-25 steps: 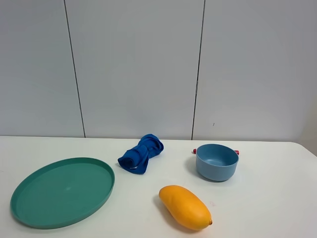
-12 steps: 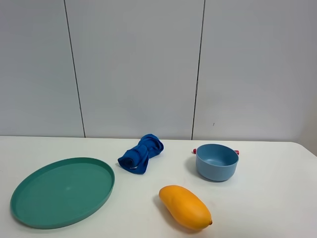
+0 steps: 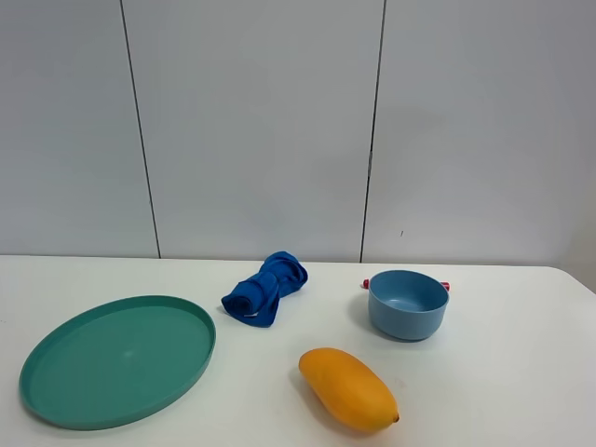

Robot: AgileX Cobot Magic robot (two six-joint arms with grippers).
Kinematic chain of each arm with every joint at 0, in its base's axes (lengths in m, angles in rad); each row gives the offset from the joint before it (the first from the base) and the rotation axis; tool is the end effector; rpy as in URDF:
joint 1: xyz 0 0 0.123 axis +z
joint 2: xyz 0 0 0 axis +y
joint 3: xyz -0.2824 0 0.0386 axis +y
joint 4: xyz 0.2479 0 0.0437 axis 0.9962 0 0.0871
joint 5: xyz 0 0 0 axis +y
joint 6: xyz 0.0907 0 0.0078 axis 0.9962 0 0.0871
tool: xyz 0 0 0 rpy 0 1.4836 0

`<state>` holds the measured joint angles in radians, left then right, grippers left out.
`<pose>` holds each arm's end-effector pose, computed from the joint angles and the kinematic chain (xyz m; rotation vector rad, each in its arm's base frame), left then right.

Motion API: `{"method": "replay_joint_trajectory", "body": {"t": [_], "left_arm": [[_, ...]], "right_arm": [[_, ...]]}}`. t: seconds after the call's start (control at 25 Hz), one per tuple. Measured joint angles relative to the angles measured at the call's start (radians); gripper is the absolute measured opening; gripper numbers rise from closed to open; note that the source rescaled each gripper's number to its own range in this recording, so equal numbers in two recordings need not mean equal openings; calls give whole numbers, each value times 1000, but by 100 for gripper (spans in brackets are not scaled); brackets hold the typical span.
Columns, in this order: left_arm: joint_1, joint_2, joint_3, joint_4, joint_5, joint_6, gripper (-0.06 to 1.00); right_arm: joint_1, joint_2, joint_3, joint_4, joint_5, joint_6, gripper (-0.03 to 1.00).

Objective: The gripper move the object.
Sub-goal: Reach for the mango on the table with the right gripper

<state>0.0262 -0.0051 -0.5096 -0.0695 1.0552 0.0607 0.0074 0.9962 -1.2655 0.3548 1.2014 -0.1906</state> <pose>-0.0065 -0.0057 0.2804 0.0385 2.0219 -0.0278 0.1645 0.0307 0.4259 -0.2311 2.3562 0.3699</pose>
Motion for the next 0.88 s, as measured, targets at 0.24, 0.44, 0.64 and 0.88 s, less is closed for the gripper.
{"method": "replay_joint_trajectory", "body": {"t": [0.24, 0.44, 0.64, 0.88], "left_arm": [[0, 0, 0, 0, 0, 0, 100], [0, 0, 0, 0, 0, 0, 100], [0, 0, 0, 0, 0, 0, 100], [0, 0, 0, 0, 0, 0, 100]], "right_arm": [[76, 184, -175, -15, 12, -23, 73], [230, 321, -240, -76, -44, -3, 73], [368, 449, -243, -168, -64, 39, 73], [510, 568, -243, -238, -88, 63, 73]]}}
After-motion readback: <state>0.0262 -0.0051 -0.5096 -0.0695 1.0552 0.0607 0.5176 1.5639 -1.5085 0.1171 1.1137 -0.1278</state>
